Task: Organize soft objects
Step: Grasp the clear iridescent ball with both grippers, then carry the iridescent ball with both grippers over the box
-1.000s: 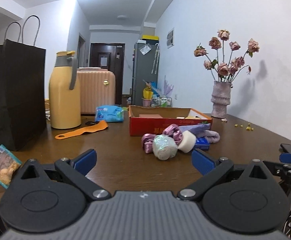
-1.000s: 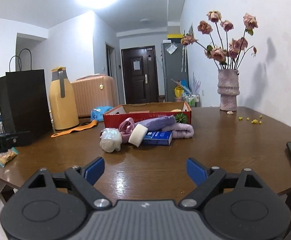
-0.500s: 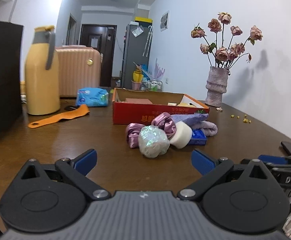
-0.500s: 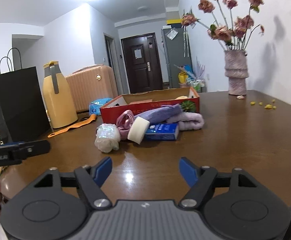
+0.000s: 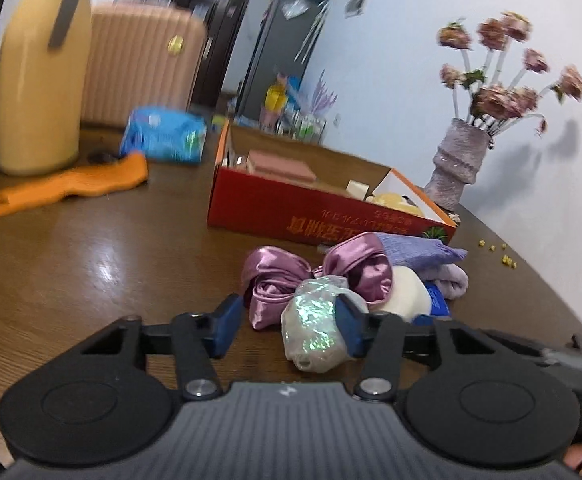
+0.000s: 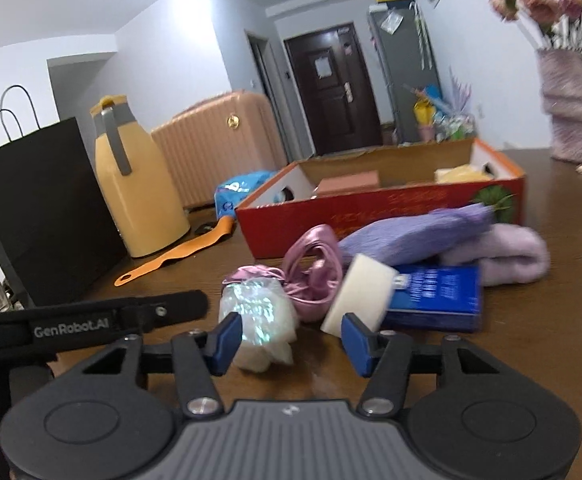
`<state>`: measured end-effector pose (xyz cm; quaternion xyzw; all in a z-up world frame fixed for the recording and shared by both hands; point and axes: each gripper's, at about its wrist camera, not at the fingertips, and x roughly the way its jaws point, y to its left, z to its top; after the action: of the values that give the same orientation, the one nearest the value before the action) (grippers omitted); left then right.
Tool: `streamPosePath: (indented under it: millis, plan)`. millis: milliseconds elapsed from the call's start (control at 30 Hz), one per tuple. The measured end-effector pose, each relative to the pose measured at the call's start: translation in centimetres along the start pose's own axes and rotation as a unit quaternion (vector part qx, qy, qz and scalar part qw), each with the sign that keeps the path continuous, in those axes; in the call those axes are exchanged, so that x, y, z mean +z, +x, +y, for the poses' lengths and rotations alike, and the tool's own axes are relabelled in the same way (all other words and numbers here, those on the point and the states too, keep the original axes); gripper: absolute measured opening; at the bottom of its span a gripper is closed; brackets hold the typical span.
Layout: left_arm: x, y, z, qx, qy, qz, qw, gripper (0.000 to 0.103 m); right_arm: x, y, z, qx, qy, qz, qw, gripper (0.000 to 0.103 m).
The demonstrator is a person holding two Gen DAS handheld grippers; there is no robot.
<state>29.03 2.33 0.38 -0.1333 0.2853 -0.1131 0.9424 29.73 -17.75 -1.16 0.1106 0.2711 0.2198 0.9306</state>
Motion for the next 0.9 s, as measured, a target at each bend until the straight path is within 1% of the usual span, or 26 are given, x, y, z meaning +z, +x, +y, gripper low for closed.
streamPosePath:
  millis: [67,167,200,233,267,300,333,400,467,533,633,800,900]
  plan:
    - [0.3,1.0,0.7,-0.008,-0.021,0.013,0.9997,0.041,0.2,1.4,-0.3,0.003,0.015,0.010,1.000,0.047]
    - [0.3,2.2,1.6,-0.028,-0.042,0.030,0.9983,0.033,0.2,2.8,-1.0,0.019,0.040,0.024,0.999,0.043]
    - [0.2,2.5,1.7,-0.035,-0.044,0.035,0.9978,0.027,0.1,3.2,-1.2,0.028,0.050,0.027,0.998,0.038]
    - [0.1,2.7,1.8,-0.040,-0.044,0.039,0.9975,0.024,0.0,3.4,-1.3,0.036,0.056,0.028,0.997,0.031]
    - [-0.1,2.9,1.8,-0.045,-0.045,0.042,0.9971,0.020,0.0,3.6,-1.4,0.044,0.064,0.029,0.997,0.028]
    - [-0.2,3.1,1.8,-0.050,-0.045,0.044,0.9968,0.015,-0.1,3.7,-1.5,0.051,0.071,0.028,0.996,0.021]
    - [-0.2,3.1,1.7,-0.054,-0.047,0.045,0.9964,0.014,-0.1,3.8,-1.5,0.053,0.074,0.027,0.995,0.018]
    - [-0.3,2.9,1.4,-0.057,-0.046,0.046,0.9963,0.011,0.0,3.7,-1.3,0.049,0.072,0.025,0.996,0.016]
    - [-0.5,2.2,1.1,-0.058,-0.042,0.044,0.9965,0.010,-0.1,3.0,-1.1,0.048,0.074,0.023,0.996,0.014]
    - [-0.7,1.3,0.6,-0.057,-0.035,0.041,0.9969,0.009,-0.1,2.0,-0.8,0.049,0.073,0.017,0.996,0.011]
    - [-1.2,-1.0,-0.5,-0.061,-0.020,0.030,0.9974,0.009,-0.5,-0.4,-0.2,0.050,0.063,0.004,0.997,0.011]
    - [-2.1,-5.3,-3.2,-0.087,0.008,0.009,0.9961,0.009,-1.4,-6.2,0.7,0.047,0.058,-0.028,0.997,0.011]
    - [-2.5,-7.2,-4.9,-0.103,0.023,-0.002,0.9944,0.009,-1.8,-9.4,0.8,0.042,0.055,-0.052,0.996,0.011]
